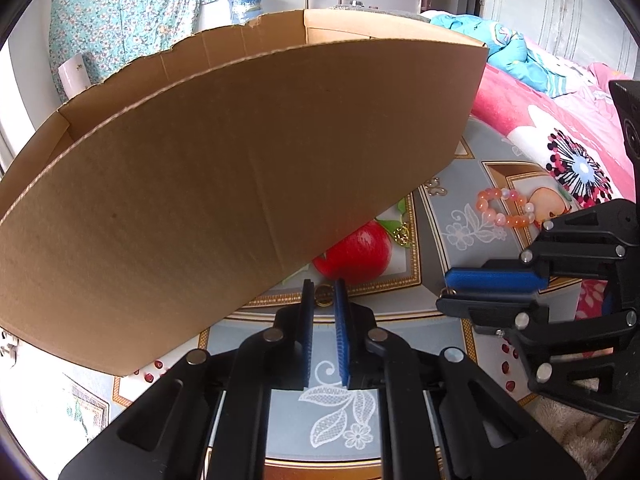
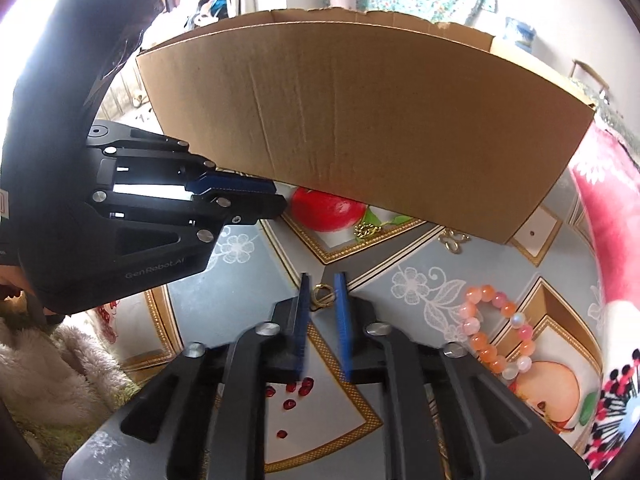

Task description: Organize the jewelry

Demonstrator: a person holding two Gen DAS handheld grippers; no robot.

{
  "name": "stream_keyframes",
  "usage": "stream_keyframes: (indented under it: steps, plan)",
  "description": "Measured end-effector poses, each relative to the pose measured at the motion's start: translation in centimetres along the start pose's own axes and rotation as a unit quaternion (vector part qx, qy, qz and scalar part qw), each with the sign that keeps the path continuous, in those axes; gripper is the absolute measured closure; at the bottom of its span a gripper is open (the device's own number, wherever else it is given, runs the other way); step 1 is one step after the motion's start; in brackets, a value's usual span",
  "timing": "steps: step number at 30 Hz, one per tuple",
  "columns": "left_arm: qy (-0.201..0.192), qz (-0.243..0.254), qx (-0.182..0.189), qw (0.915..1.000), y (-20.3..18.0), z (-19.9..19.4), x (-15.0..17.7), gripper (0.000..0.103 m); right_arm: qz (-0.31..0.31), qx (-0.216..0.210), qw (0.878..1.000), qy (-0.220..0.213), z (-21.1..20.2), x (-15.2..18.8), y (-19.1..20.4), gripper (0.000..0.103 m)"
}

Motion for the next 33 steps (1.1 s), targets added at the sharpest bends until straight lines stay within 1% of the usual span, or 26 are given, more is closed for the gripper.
stream_keyframes:
  steps: [7,17,33]
  plan:
    - [-0.001,-0.002,0.002,1.0,0.1,0.0,0.0,0.094,0.018,-0.003,1.0,-0.004,-0.2,0.1,-0.3,0.095]
    - [0.0,-0.002,0.002,1.0,0.1,-0.1,0.0,0.094,0.035,-0.006,0.999,-0.008,-0.2,0.0,-1.8,0.095]
    - [-0.005,-0.002,0.003,1.0,0.1,-1.1,-0.2,0.094,0.047,0.0,0.999,-0.024,-1.8,0.0,-1.3,0.095]
Point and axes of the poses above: each gripper's, at about its wrist camera, not at the fingertips, and z roughly the way its jaws point, y to its left, x to its underside, the point moved 1 cm from there along z, roughly the way its jaws point, and after that the axes turned 4 degrees about -y, right-handed, at the moved point
